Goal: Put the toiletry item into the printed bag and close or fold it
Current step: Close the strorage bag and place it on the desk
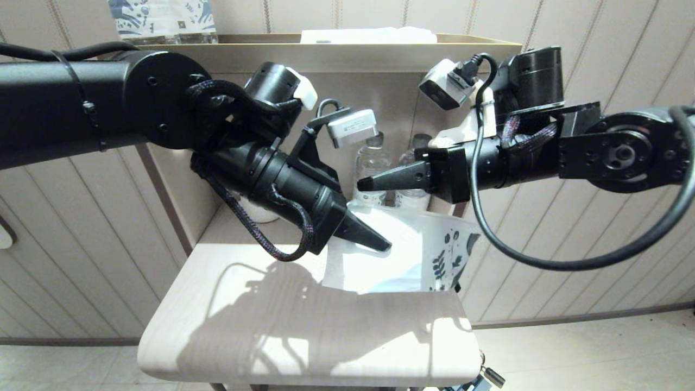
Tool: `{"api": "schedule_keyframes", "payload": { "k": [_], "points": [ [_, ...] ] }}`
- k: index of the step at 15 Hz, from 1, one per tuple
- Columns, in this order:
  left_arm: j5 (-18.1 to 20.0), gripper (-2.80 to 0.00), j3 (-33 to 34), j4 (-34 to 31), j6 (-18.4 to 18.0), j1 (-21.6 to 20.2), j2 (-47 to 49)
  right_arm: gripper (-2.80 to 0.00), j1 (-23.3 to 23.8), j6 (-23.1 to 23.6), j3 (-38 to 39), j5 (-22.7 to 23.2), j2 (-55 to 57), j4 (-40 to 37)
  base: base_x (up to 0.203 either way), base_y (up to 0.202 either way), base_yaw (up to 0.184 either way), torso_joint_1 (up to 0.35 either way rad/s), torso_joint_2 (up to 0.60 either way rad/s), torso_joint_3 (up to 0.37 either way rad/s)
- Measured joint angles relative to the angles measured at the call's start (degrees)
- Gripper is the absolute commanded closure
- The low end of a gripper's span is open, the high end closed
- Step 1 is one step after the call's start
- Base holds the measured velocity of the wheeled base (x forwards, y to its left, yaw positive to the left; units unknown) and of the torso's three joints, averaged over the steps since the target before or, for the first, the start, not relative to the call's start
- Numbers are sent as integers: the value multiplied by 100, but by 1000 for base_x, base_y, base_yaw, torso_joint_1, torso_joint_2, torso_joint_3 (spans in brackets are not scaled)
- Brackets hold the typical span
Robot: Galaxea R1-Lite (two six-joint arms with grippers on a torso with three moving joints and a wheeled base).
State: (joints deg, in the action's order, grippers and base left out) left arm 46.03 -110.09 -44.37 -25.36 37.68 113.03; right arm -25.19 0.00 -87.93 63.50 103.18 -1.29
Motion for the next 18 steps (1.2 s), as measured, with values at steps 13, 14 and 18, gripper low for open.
{"api": "schedule_keyframes", "payload": {
  "k": [13, 14, 18],
  "points": [
    [5, 0, 30, -13, 3, -50, 26, -280, 11, 457, 423, -61, -47, 512, 0, 0, 0, 0, 0, 0],
    [5, 0, 22, -14, 3, -50, 28, -280, 11, 466, 435, -77, -56, 517, 0, 0, 0, 0, 0, 0],
    [2, 0, 1, -20, 3, -50, 27, -280, 11, 356, 397, -97, -69, 464, 0, 0, 0, 0, 0, 0]
  ]
}}
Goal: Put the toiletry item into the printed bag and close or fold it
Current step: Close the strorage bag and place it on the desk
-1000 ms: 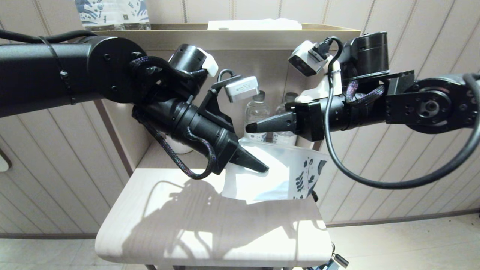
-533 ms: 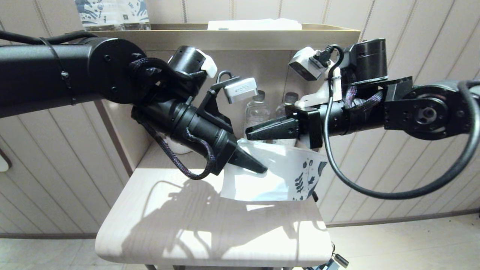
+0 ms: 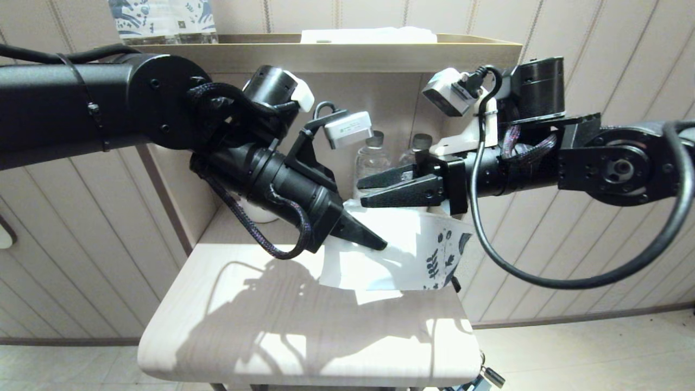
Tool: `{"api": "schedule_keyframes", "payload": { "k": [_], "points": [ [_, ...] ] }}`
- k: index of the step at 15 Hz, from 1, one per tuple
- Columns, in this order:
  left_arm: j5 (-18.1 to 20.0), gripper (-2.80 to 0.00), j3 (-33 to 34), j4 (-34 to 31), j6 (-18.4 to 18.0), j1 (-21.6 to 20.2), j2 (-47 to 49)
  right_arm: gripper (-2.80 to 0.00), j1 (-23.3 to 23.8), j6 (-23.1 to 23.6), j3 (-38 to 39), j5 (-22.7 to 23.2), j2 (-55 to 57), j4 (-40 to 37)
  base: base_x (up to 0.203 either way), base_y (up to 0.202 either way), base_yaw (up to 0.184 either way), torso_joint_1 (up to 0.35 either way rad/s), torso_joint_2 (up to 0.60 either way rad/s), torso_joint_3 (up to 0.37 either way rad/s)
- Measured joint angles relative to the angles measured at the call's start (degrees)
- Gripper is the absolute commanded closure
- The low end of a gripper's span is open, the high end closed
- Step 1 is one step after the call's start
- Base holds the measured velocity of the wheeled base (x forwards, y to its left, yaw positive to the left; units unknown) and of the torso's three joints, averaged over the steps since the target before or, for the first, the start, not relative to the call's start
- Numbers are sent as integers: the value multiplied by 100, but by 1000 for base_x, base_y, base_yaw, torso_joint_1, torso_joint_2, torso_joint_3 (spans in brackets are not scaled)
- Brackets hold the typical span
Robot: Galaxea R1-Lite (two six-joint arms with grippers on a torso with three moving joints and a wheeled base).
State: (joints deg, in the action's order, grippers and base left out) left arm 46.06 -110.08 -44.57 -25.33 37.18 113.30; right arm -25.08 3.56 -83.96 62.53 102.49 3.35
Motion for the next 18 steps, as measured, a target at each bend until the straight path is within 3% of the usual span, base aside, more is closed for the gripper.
{"api": "schedule_keyframes", "payload": {
  "k": [12, 18],
  "points": [
    [18, 0, -8, 15, 232, 9, -57, -280, -44, -72, 159, -11, -163, 67, 0, 0, 0, 0, 0, 0],
    [17, 0, -11, 80, 417, 223, -167, -280, -50, 189, 359, -35, -406, 63, 0, 0, 0, 0, 0, 0]
  ]
}}
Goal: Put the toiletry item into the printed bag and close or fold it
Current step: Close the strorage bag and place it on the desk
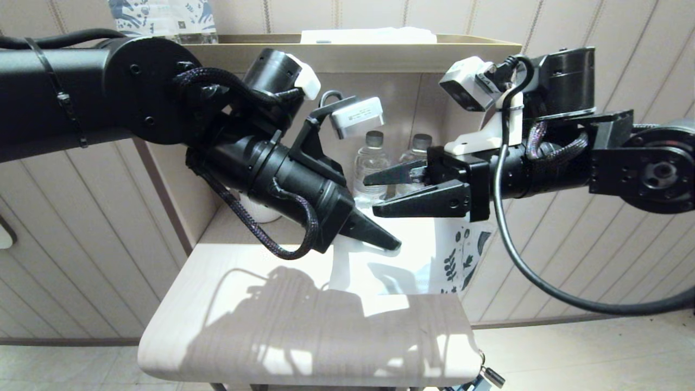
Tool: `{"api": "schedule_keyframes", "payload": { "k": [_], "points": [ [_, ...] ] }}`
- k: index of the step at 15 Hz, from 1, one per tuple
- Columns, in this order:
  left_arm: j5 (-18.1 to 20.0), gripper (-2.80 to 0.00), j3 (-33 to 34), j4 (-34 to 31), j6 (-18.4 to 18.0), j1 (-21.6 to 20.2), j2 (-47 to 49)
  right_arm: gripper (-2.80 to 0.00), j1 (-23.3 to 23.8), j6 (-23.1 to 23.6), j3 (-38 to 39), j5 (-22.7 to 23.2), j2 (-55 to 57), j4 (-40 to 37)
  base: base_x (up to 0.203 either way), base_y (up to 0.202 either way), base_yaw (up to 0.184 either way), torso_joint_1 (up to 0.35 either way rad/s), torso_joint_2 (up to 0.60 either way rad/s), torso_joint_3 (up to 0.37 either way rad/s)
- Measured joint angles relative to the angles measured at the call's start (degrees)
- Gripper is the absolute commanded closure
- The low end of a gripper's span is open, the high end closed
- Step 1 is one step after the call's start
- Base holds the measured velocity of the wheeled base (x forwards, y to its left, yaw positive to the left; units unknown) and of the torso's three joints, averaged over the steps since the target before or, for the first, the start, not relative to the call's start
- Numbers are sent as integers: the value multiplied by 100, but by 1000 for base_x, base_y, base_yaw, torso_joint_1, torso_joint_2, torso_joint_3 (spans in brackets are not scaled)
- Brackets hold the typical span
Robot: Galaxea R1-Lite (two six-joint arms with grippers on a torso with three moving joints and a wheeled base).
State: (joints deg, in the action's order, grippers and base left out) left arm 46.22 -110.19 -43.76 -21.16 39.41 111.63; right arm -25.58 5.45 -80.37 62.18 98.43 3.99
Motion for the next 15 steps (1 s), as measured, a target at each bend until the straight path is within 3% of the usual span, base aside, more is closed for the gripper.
{"api": "schedule_keyframes", "payload": {
  "k": [15],
  "points": [
    [-158, 0, -12, 5, -9, -21, 2, -280, -116, -33, 17, -216, 125, 182, 0, 0, 0, 0, 0, 0]
  ]
}}
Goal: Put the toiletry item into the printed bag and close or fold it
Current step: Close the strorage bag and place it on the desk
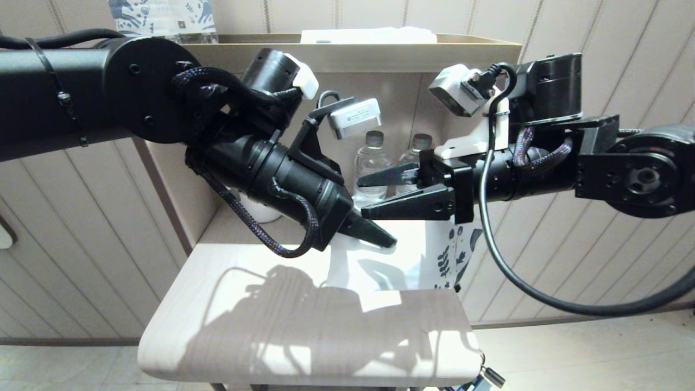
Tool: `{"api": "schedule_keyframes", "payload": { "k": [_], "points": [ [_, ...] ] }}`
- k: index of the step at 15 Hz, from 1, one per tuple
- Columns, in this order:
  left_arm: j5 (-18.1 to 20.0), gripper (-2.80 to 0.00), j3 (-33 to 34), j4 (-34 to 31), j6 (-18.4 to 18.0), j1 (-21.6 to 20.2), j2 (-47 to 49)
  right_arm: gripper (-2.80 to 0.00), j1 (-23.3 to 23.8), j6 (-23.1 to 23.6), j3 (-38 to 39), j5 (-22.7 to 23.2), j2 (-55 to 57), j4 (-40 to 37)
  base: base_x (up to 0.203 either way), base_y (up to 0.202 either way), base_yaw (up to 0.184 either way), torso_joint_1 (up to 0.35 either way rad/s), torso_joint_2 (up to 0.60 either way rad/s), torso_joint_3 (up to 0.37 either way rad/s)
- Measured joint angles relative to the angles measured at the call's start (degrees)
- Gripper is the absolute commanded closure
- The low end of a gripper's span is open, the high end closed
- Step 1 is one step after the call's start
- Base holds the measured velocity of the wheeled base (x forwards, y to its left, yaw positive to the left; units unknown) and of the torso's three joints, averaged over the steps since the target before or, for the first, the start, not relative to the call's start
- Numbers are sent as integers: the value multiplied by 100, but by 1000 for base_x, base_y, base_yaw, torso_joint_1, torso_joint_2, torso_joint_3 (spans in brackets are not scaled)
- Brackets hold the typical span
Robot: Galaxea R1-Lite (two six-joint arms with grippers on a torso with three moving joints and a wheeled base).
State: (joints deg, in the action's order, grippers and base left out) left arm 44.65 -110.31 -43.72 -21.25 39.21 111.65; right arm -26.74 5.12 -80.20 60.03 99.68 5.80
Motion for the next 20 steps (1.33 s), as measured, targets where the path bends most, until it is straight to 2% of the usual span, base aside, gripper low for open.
{"api": "schedule_keyframes", "payload": {
  "k": [4, 8, 17, 18, 20],
  "points": [
    [-8, 0, -19, 9, 17, -7, 11, -280, -24, -5, -30, 2, 60, 4, 0, 0, 0, 0, 0, 0],
    [-14, 0, -33, 205, 227, 7, 15, -280, -30, -27, -59, 2, 76, -2, 0, 0, 0, 0, 0, 0],
    [-19, 0, 20, 202, 223, 16, 9, -280, -35, -28, -100, -145, 87, -5, 0, 0, 0, 0, 0, 0],
    [-19, 0, 20, 202, 219, 16, 11, 0, -37, -15, -100, -152, 87, -2, 0, 0, 0, 0, 0, 0],
    [-25, 0, 17, 204, 221, 7, 11, 0, -53, 65, -35, -259, 87, 147, 0, 0, 0, 0, 0, 0]
  ]
}}
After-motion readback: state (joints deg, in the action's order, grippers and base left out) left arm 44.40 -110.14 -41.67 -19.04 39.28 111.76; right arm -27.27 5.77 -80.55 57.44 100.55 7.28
